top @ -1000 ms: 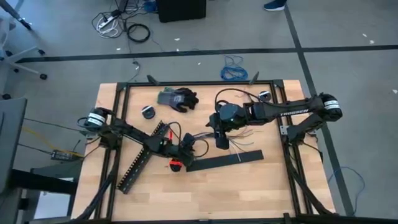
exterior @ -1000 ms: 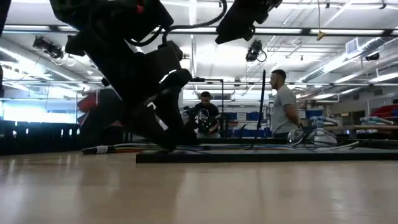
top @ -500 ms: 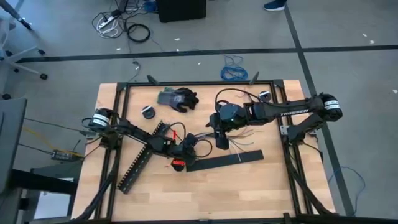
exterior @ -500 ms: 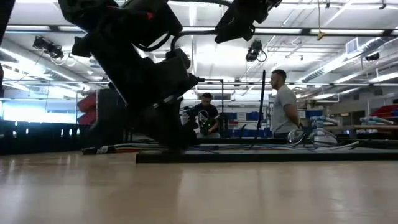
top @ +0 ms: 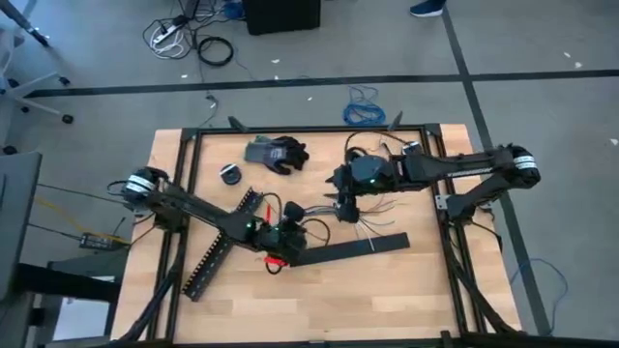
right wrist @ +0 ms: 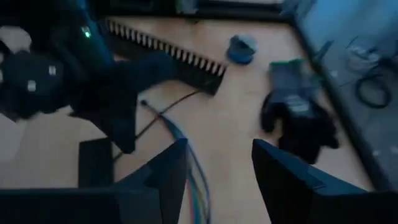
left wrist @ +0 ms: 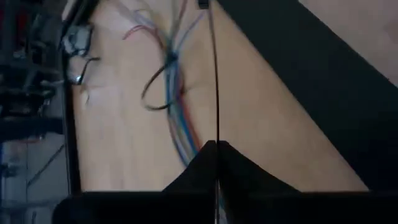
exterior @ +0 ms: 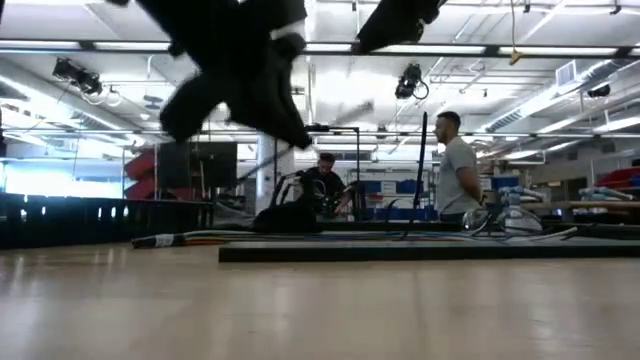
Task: Ziptie cables
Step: Wrap the other black zip tie on the cable wires
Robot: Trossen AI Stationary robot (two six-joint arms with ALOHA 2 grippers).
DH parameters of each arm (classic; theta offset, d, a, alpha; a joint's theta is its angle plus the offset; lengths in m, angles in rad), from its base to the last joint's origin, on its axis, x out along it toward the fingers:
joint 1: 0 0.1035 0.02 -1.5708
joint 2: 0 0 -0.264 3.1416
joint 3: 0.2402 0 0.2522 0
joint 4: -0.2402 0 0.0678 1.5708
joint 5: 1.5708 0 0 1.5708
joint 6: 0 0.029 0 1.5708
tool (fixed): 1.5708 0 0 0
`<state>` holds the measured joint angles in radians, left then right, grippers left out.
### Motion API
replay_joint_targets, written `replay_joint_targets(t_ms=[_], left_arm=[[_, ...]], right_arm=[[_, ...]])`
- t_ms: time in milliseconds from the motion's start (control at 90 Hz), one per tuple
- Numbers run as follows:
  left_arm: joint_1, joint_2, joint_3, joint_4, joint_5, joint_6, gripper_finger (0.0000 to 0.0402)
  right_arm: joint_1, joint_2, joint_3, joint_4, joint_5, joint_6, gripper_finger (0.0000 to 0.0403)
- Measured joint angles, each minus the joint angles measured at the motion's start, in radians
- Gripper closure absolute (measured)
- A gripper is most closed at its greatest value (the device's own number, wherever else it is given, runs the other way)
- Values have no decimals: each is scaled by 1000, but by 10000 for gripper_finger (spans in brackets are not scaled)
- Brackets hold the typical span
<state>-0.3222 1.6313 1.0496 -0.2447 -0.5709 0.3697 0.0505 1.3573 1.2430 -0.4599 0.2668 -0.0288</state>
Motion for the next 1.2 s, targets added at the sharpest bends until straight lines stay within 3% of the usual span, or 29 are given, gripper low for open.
replay_joint_targets(t_ms=[167, 367, 589, 711, 922, 1200], left_arm=[[1, -205, 2, 30, -4, -128, 401], [26, -436, 2, 127, 45, -287, 401], [63, -568, 4, 330, 107, -480, 401], [93, -580, 3, 324, 121, -577, 401], [154, -579, -22, 257, 184, -724, 401], [248, -578, -119, 303, 350, -926, 401]], right_arm=[[-1, -54, 0, -37, -26, -2, 232], [19, -14, 0, -39, -29, -115, 232], [66, 68, 0, 113, 2, -272, 235], [119, 129, 0, 261, 162, -422, 235], [241, 239, 0, 494, 646, -836, 236], [344, 418, 0, 817, 819, -1329, 236]])
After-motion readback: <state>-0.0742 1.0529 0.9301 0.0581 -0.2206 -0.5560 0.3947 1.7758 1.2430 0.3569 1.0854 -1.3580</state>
